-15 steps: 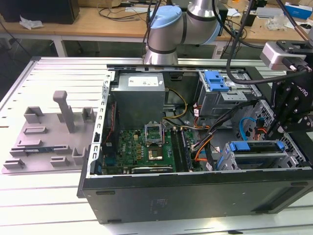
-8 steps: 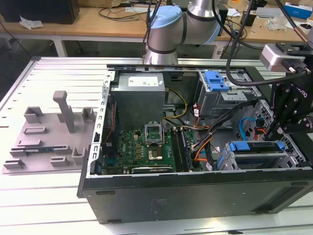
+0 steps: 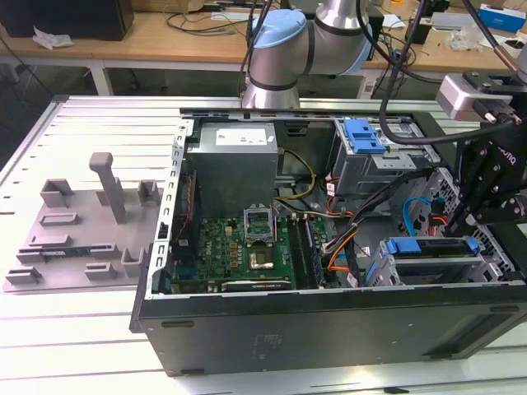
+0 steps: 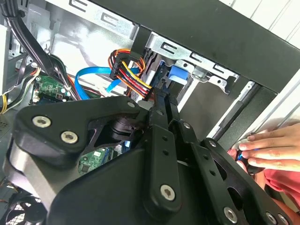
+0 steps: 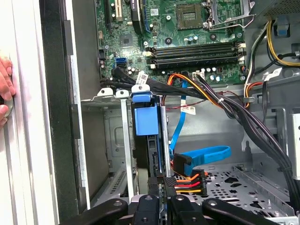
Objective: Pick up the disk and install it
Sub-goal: 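Insert the first disk wire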
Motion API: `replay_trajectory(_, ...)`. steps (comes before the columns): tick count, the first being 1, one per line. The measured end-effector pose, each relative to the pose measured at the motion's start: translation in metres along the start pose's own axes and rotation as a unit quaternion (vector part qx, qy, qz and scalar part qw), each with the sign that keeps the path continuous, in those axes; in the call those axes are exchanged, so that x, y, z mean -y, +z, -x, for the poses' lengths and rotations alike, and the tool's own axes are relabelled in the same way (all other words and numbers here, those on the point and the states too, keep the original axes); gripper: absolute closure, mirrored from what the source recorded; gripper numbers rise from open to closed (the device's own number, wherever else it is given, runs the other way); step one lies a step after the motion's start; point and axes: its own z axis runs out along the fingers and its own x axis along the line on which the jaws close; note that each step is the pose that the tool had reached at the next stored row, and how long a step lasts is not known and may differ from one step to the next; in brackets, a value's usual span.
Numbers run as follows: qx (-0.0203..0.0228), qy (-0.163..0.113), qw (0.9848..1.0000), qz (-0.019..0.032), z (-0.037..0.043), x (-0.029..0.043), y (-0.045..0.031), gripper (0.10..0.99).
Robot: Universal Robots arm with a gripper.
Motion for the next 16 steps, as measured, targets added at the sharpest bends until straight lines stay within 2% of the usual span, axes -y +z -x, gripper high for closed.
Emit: replay_trajectory(16,0.0000,0.000,1.0000,0.0000,-0.0020,0.0001,0.0036,0.922)
